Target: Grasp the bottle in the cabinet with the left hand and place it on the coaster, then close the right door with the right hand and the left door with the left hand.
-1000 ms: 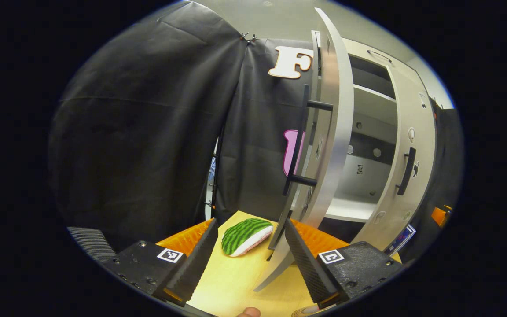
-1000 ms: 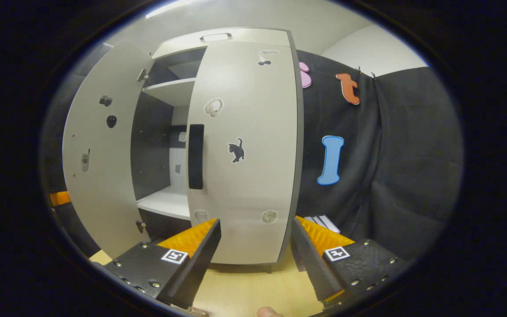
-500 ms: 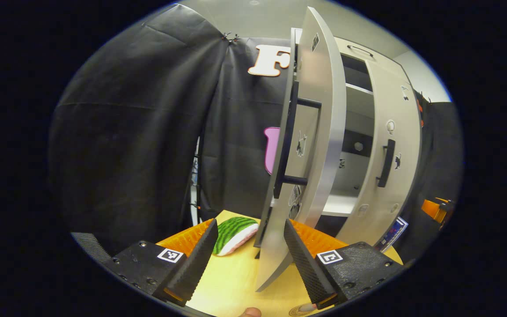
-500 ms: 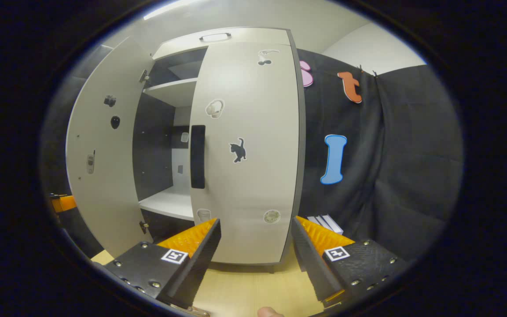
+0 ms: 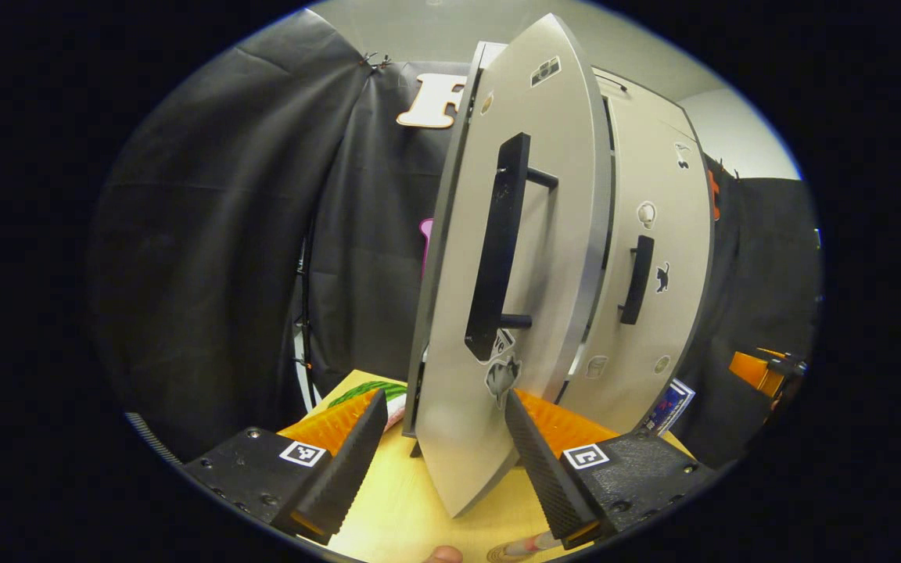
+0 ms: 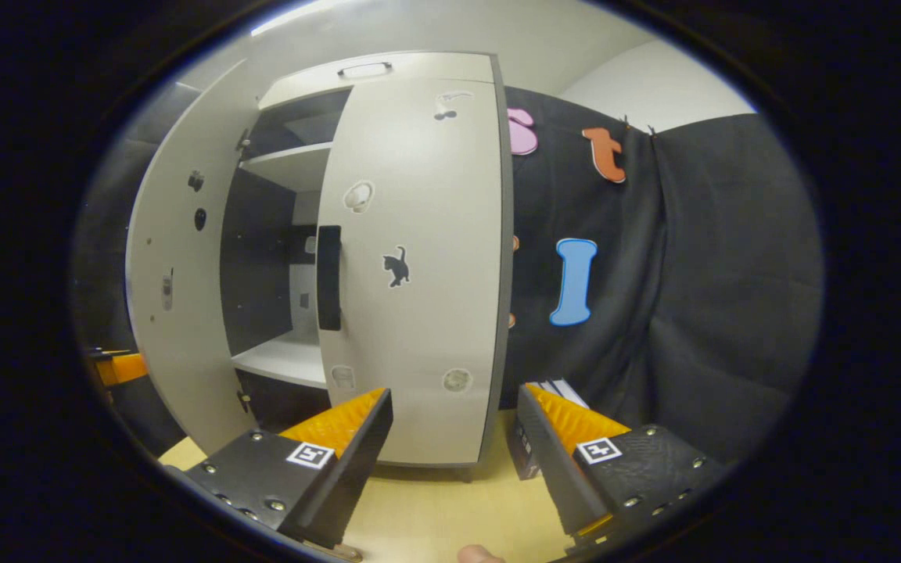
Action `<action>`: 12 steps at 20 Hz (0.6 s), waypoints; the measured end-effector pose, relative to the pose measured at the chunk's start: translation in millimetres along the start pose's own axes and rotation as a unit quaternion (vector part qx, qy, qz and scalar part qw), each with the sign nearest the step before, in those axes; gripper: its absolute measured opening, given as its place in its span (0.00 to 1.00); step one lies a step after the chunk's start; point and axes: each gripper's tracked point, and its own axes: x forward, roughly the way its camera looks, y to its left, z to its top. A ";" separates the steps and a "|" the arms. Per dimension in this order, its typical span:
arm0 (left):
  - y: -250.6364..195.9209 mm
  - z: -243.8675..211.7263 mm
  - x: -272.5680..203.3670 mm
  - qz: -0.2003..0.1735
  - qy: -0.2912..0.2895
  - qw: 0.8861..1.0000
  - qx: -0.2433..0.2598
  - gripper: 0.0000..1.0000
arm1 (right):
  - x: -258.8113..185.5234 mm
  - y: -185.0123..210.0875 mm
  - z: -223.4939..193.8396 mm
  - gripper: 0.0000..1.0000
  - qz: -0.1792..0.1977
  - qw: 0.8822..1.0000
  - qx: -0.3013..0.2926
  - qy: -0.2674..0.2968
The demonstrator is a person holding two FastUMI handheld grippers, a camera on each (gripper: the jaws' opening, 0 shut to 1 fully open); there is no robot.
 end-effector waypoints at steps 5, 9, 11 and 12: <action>-14.3 13.7 3.8 -0.022 -0.005 0.999 0.036 0.95 | -5.6 -12.9 1.8 0.97 -0.016 1.000 0.000 -0.003; -37.8 18.1 15.6 -0.048 -0.008 0.998 0.028 0.95 | -9.9 -20.1 -0.6 0.97 -0.024 1.000 -0.001 0.001; -58.0 17.0 20.1 -0.072 -0.005 0.997 0.014 0.95 | -13.1 -24.8 -1.3 1.00 -0.028 1.000 -0.003 0.002; -68.4 16.9 23.3 -0.085 -0.003 0.996 0.008 0.95 | -14.5 -27.2 -1.4 1.00 -0.030 1.000 -0.004 0.002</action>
